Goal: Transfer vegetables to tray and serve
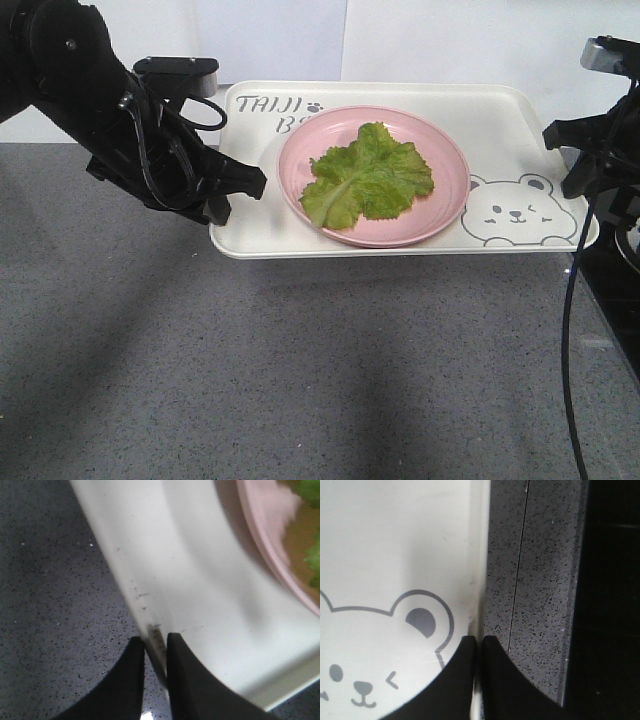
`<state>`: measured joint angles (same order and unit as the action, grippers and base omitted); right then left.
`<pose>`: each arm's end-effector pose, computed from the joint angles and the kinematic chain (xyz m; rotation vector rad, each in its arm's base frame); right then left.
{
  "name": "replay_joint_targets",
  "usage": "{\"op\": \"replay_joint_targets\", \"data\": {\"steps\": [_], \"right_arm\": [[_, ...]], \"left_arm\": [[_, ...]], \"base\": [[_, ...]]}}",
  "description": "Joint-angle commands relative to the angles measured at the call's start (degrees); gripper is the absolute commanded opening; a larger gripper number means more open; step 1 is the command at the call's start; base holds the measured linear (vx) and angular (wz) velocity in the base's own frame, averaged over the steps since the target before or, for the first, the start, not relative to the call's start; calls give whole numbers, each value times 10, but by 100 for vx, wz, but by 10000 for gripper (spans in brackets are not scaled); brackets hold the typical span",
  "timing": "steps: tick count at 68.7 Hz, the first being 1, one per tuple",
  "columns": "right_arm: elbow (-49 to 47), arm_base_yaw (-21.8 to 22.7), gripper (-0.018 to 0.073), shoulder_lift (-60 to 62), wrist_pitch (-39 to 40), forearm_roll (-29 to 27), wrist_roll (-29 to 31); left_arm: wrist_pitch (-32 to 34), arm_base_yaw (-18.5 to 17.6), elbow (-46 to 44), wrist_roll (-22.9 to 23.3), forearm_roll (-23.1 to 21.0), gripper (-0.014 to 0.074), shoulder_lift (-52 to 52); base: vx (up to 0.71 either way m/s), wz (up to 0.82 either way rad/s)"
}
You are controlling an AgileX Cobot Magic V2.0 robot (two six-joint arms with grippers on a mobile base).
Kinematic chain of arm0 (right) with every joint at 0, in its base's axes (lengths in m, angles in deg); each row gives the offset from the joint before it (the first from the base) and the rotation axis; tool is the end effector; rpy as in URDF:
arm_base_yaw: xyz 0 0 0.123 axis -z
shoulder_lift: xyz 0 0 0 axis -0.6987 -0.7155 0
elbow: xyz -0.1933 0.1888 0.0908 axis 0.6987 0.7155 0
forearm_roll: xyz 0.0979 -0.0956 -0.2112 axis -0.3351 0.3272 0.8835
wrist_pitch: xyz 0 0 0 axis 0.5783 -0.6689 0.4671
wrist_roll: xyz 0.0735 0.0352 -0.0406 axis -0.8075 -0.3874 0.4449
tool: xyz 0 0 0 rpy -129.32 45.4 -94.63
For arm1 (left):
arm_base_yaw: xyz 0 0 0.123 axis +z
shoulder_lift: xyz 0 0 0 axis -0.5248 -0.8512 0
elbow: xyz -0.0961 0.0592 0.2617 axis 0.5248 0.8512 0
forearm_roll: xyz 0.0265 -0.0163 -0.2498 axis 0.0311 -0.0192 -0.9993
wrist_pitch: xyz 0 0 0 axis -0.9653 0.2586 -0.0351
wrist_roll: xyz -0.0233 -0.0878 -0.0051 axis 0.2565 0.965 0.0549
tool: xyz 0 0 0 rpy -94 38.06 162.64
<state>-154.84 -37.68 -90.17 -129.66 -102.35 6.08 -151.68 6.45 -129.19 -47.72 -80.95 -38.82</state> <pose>0.3730 -0.0184 0.3445 -0.0733 2.7266 0.3162 0.3273 -0.1661 0.3500 0.4119 2.6706 -0.3500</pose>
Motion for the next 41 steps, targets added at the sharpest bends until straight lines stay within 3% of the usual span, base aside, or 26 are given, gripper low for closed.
{"op": "replay_joint_targets", "data": {"steps": [1,41], "right_arm": [[-17,-3,-6,31,-14,-49,3],[-17,-3,-6,31,-14,-49,3]], "left_arm": [[40,-12,-17,-20,-39,-6,31],[40,-12,-17,-20,-39,-6,31]], "base": [[0,0],[0,0]]}}
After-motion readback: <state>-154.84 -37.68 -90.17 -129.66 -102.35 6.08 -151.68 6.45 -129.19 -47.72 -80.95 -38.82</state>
